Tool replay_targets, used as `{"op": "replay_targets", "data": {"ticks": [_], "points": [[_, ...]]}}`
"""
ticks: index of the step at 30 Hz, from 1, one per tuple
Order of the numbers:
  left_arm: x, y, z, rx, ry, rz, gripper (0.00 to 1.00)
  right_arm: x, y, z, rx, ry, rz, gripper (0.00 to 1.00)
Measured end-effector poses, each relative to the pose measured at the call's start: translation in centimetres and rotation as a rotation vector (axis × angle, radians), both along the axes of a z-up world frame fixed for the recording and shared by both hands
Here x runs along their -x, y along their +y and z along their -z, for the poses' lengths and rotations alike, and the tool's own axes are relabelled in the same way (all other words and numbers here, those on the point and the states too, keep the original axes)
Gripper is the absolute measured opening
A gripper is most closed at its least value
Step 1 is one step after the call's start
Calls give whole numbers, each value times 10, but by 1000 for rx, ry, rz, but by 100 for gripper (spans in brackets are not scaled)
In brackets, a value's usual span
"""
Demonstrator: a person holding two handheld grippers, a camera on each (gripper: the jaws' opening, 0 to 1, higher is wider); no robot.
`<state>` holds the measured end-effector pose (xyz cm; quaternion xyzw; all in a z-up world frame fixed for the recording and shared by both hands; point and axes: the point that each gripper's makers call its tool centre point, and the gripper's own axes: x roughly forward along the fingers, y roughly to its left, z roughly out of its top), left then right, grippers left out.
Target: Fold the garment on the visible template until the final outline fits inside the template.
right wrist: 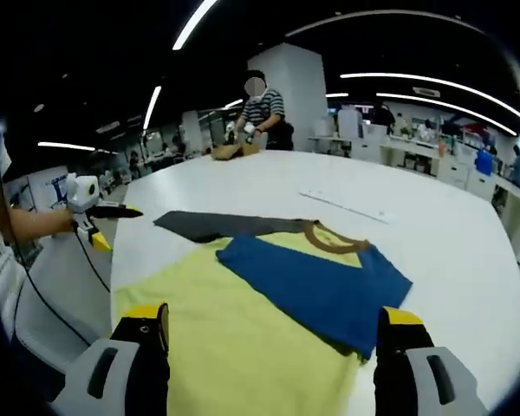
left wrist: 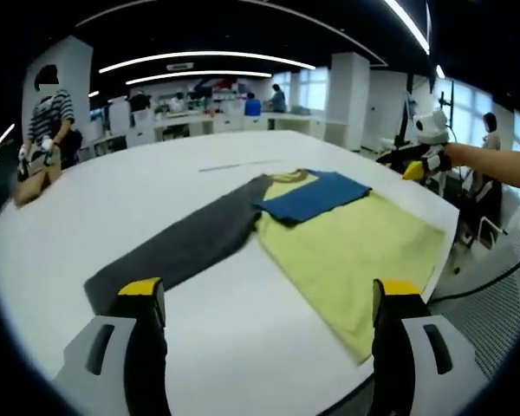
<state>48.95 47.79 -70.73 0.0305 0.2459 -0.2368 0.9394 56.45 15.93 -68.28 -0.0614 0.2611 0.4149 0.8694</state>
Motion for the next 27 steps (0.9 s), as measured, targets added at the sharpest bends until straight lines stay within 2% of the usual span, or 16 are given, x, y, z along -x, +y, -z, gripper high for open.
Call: {"op": "replay_targets", "data": {"ticks": [16,21,27], "points": [[-37,46,-8,-34,-49,-115,91,38,8,-18,-36,-52,-44,99],[-48,67,-5,-4,-53,-205,87,45,7,-20,-37,-59,-49,99],[-54,92,7,-23,-33,-300,82,49,4,-22,-36,-64,-40,99]]}}
